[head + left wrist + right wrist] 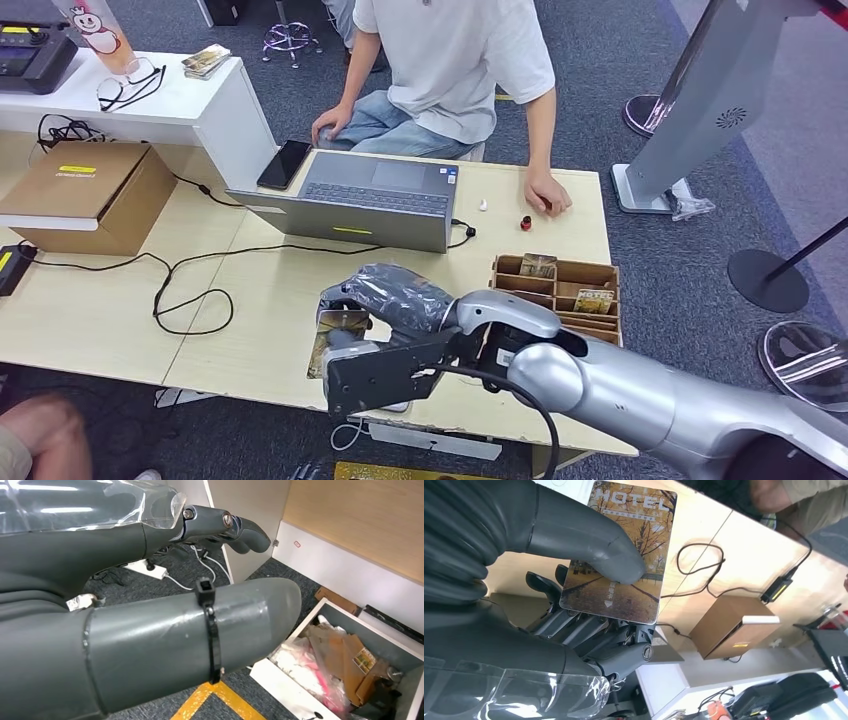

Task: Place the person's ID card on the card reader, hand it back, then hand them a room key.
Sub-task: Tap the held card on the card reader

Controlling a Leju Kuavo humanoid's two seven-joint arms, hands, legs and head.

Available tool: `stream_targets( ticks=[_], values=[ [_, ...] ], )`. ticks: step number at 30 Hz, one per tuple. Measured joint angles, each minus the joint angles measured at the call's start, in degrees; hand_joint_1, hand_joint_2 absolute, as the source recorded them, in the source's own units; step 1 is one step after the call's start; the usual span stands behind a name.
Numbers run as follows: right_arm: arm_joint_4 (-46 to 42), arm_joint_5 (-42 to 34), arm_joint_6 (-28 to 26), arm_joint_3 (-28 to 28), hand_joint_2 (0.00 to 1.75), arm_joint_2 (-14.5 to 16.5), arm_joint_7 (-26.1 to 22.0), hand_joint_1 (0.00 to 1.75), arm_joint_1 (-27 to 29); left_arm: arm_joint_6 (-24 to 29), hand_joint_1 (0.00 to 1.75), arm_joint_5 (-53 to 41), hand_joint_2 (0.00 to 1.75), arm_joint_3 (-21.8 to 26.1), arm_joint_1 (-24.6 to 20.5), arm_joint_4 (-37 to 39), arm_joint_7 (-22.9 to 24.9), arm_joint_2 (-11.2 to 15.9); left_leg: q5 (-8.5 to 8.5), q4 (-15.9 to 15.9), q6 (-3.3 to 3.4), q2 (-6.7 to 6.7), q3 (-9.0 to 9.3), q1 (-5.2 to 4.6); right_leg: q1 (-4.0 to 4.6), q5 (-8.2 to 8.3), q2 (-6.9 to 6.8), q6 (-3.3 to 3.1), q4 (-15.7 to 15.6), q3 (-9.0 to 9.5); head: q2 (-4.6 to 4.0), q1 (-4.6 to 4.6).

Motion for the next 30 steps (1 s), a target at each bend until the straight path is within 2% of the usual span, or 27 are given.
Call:
stream_targets(
  ticks=[8,17,30],
  values=[
    [4.40,1.01,-1.45,-1.19,1.75,0.38,0.92,1.75,0.04,0.00,0.00,1.26,0.00,-0.03,-0.16,-0.05,0.00,-0.11,0.00,0.01,0.00,0.00,0.01,0.00,0.00,0.01,0.00,-0.01,0.00,0.00,0.00,0.00],
    [9.38,-0.56,1.48,-3.34,1.75,-0.79,0.47,1.75,-0.12,0.00,0.00,3.82,0.00,-3.40,0.28,-2.75,0.00,-0.21,0.00,0.01,0.00,0.00,0.01,0.00,0.00,0.01,0.02,-0.01,0.00,0.00,0.00,0.01],
    [10.75,-0.56,3.05,-2.31,1.75,-0.61,1.19,1.75,-0.10,0.00,0.00,11.01,0.00,-5.42,-0.52,-2.26,0.00,0.02,0.00,0.01,0.00,0.00,0.01,0.00,0.00,0.01,0.01,-0.01,0.00,0.00,0.00,0.00]
  ],
)
